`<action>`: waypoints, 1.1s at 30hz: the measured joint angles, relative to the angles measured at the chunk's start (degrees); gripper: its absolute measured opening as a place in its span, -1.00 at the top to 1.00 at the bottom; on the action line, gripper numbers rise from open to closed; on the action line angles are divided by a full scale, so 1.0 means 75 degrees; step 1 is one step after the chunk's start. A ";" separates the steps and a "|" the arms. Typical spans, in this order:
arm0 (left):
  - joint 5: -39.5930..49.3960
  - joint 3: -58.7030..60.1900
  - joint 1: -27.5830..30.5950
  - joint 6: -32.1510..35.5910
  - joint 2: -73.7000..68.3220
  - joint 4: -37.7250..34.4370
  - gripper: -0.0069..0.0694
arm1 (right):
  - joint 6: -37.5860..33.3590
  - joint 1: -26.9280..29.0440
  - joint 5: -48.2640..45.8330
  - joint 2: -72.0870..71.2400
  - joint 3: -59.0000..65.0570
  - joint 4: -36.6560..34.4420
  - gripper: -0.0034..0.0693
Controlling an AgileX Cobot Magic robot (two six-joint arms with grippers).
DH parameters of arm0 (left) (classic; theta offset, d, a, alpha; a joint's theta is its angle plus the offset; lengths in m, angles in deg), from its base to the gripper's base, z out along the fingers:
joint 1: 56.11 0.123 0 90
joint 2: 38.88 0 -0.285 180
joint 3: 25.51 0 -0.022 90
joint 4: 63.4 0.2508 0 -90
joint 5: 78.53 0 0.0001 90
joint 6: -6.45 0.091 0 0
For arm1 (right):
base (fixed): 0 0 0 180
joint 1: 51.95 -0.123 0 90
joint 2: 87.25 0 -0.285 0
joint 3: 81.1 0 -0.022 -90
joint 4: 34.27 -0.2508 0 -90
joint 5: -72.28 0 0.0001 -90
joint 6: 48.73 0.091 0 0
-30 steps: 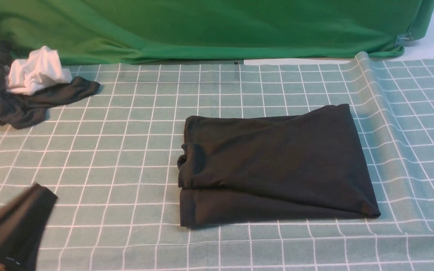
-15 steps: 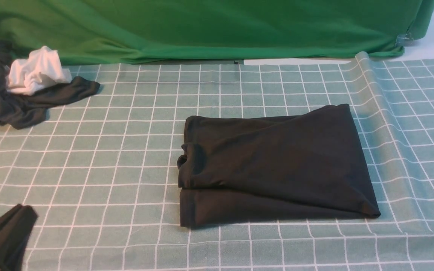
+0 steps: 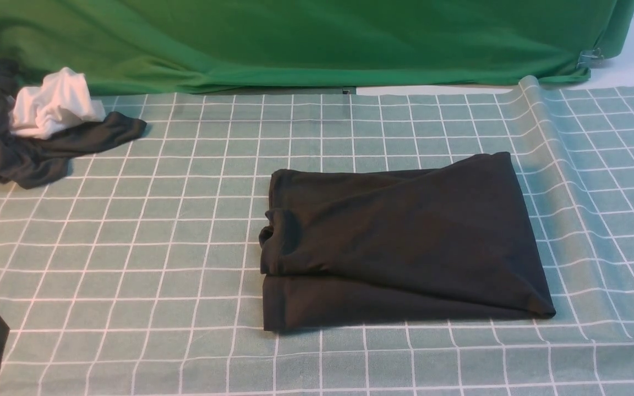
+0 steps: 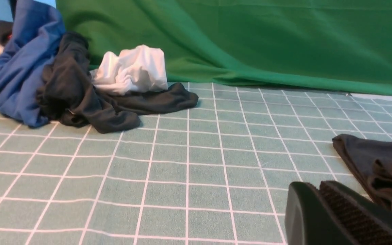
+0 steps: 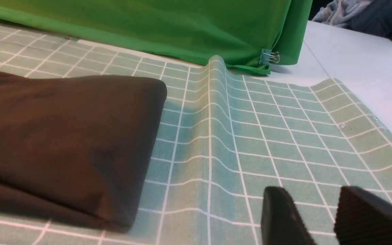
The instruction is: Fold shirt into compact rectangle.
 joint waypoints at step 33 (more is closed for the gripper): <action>0.0207 0.0000 0.0000 0.0000 0.0000 0.0012 0.79 | 0.0000 0.0000 0.0004 0.0000 0.0000 0.0000 0.25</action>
